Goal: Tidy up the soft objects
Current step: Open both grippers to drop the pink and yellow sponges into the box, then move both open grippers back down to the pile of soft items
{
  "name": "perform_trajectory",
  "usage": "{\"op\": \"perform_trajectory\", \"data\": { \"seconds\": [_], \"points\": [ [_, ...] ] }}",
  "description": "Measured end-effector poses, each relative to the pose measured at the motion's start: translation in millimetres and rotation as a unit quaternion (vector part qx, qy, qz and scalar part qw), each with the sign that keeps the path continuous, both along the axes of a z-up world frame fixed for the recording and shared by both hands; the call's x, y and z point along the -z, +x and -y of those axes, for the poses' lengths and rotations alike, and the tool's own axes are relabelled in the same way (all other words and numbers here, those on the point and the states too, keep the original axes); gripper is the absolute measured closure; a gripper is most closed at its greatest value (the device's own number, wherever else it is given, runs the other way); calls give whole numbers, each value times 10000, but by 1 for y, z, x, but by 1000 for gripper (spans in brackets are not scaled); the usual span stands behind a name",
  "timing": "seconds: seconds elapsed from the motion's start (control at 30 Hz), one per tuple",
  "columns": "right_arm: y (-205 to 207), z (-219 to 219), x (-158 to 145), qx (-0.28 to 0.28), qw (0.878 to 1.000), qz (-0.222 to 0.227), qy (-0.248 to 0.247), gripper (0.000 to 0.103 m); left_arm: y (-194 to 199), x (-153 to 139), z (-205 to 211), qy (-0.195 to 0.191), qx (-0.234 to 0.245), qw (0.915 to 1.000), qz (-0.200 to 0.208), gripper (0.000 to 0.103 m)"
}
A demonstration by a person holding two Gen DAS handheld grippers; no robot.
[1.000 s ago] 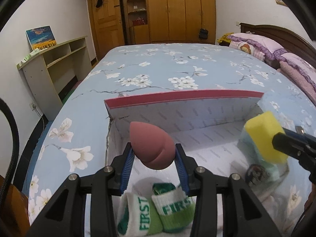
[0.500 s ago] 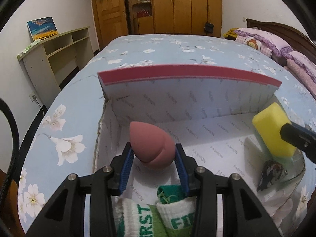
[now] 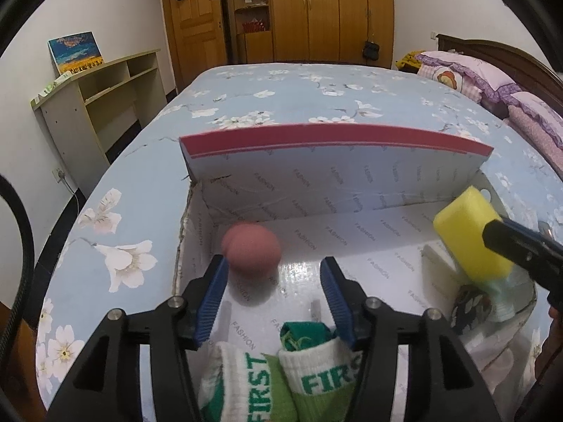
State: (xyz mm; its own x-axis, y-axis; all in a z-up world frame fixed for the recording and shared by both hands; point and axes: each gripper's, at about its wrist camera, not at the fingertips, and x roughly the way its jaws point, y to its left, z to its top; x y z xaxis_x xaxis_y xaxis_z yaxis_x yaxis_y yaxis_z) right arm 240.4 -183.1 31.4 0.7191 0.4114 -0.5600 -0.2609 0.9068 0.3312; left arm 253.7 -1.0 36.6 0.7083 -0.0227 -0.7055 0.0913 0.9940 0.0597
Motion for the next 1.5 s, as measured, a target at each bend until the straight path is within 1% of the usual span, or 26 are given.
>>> {"op": "perform_trajectory", "data": {
  "seconds": [0.17,0.23,0.27,0.4,0.63,0.73,1.17,1.5],
  "points": [
    [-5,2,-7,91,9999,83,37,57,-8,-8,0,-13,29,10000,56,43],
    [-6,2,-9,98,9999,101,-7,51,-11,-12,0,-55,18,10000,58,43],
    [-6,2,-9,114,9999,104,-28,51,-13,-13,-1,-64,21,10000,62,43],
    [-8,4,-11,106,9999,60,16,51,-18,-17,0,-59,20,9999,80,43],
    [-19,4,-19,100,9998,108,-118,51,-32,-26,-4,-287,57,9996,26,43],
    [-27,4,-24,92,9998,129,-109,51,-41,-30,-5,-305,80,9995,34,43],
    [-74,2,-41,53,9994,198,-287,51,-94,-50,-4,-501,204,9985,64,43],
    [-115,4,-36,33,9990,57,-442,51,-131,-45,2,-685,288,9972,-83,43]
  ]
}}
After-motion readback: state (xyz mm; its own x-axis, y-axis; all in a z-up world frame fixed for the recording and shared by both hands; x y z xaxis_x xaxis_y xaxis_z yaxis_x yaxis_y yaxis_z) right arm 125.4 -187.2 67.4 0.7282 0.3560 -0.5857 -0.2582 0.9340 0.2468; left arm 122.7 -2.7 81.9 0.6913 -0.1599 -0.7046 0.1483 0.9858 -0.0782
